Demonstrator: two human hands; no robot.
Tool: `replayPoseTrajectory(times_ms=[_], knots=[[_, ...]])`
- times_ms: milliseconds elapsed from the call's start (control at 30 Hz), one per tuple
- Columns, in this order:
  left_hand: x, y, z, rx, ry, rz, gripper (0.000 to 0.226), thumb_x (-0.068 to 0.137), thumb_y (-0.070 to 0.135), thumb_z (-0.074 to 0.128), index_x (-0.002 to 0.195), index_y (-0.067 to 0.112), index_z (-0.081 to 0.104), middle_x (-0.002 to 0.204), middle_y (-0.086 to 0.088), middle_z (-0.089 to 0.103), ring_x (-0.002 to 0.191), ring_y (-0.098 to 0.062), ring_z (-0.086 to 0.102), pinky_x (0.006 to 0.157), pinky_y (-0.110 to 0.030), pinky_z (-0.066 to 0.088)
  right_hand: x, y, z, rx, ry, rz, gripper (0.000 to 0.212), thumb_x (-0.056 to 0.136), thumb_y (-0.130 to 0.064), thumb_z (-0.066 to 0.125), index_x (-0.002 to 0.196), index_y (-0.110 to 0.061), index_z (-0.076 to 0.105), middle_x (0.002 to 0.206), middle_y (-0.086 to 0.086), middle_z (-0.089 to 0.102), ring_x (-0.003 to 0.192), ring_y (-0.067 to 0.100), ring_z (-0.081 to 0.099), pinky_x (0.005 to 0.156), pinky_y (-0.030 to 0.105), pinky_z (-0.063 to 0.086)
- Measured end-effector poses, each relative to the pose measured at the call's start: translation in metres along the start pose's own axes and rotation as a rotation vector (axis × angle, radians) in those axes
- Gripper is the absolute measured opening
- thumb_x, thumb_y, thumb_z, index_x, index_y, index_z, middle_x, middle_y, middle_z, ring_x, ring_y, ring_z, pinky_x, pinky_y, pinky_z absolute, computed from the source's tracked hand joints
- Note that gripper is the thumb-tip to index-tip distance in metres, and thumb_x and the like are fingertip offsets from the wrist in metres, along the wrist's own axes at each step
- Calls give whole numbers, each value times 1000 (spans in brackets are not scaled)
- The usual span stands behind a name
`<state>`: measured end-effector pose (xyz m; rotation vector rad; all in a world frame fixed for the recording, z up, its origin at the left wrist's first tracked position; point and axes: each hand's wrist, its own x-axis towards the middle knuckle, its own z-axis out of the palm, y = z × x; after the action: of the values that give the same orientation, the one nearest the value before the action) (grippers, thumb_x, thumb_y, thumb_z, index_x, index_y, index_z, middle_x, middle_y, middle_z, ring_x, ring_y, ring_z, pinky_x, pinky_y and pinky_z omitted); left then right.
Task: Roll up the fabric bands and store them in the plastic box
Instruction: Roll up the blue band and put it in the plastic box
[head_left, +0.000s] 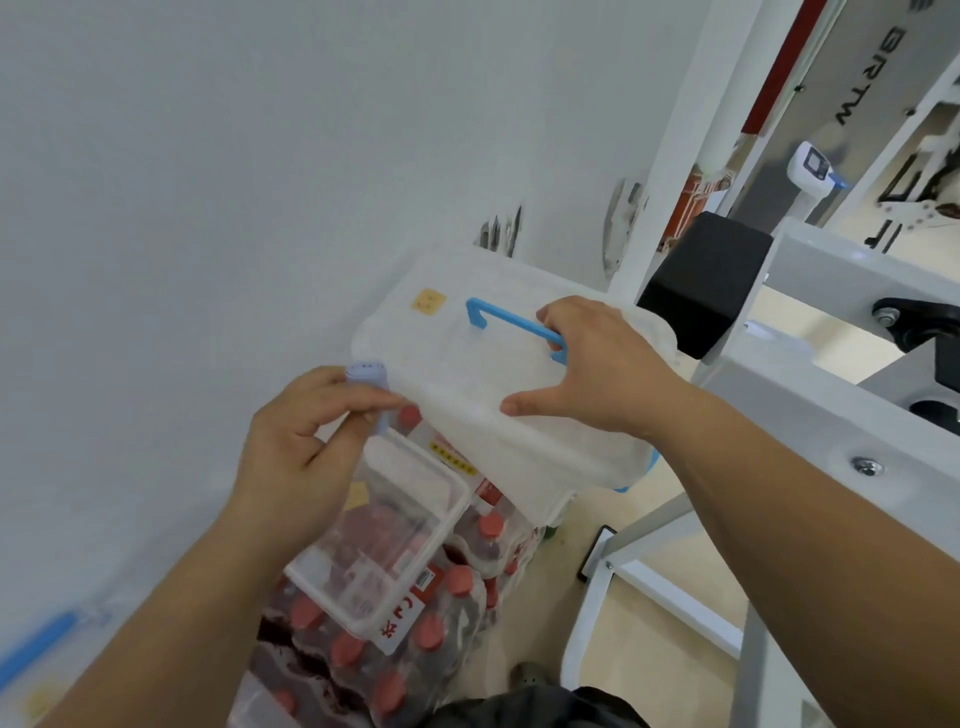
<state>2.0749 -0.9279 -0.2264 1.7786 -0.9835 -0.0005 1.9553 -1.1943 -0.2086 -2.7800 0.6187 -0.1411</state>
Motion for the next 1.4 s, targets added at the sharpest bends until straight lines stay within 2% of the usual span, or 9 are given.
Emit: replayPoseTrajectory(times_ms=[167, 333, 433, 567, 667, 867, 1067, 1200, 1400], knots=[[-5, 11, -40, 131, 167, -21, 39, 93, -9, 62, 94, 28, 73, 106, 0, 70, 101, 10, 61, 85, -5, 43, -1, -42, -6, -4, -158, -202, 89, 54, -85, 71, 118, -25, 56, 119, -5, 57, 102, 17, 51, 96, 34, 39], [-24, 22, -73, 108, 169, -140, 47, 95, -4, 60, 88, 41, 72, 99, 29, 69, 94, 14, 61, 80, -1, 42, -6, -52, -15, -3, -311, -281, 83, 53, -75, 85, 120, -36, 54, 118, -14, 56, 101, 9, 54, 93, 31, 49], [-32, 27, -82, 158, 150, -144, 49, 94, -4, 61, 87, 43, 71, 95, 21, 71, 89, 5, 63, 79, -4, 43, -14, -65, -15, 23, -400, -391, 75, 48, -80, 83, 107, -50, 48, 124, -18, 54, 107, 8, 51, 94, 27, 46], [-39, 35, -85, 192, 150, -179, 47, 94, 0, 61, 84, 45, 71, 94, 16, 70, 86, 3, 63, 75, -2, 42, -15, -101, 2, 59, -476, -611, 68, 52, -76, 83, 99, -44, 45, 135, -22, 49, 115, -2, 43, 113, 27, 22], [-45, 39, -87, 204, 147, -237, 48, 95, 3, 60, 83, 48, 72, 101, 19, 72, 96, 14, 61, 77, 1, 40, -11, -126, 21, 65, -535, -752, 64, 59, -64, 88, 94, -42, 39, 148, -12, 48, 141, 10, 40, 123, 36, 0], [-60, 34, -90, 115, 186, -353, 44, 96, 7, 61, 96, 48, 76, 97, 22, 74, 89, -17, 67, 78, -18, 51, -5, -163, 70, 24, -630, -865, 96, 65, -54, 91, 143, -22, 45, 151, -10, 46, 156, 9, 15, 129, 41, -3], [-63, 20, -73, 116, 110, -405, 53, 94, 21, 60, 128, 62, 52, 83, 18, 68, 69, 0, 59, 66, -4, 43, -7, -147, 96, 84, -624, -794, 81, 69, -57, 87, 136, -29, 51, 165, -13, 30, 156, 8, 4, 127, 33, -4], [-43, 8, -44, 149, -14, -443, 49, 97, 33, 58, 137, 57, 42, 89, 24, 69, 78, 6, 63, 63, -4, 43, -13, -129, 99, 316, -502, -661, 94, 72, -57, 86, 151, -31, 42, 163, -10, 36, 154, 13, 21, 127, 41, 19], [-8, 0, -5, 116, -92, -426, 47, 99, 40, 57, 138, 57, 38, 87, 18, 70, 82, 6, 62, 64, -9, 40, -8, -76, 84, 651, -161, -274, 34, 95, -36, 69, 126, -24, 67, 126, -9, 68, 126, 9, 57, 107, 39, 46]])
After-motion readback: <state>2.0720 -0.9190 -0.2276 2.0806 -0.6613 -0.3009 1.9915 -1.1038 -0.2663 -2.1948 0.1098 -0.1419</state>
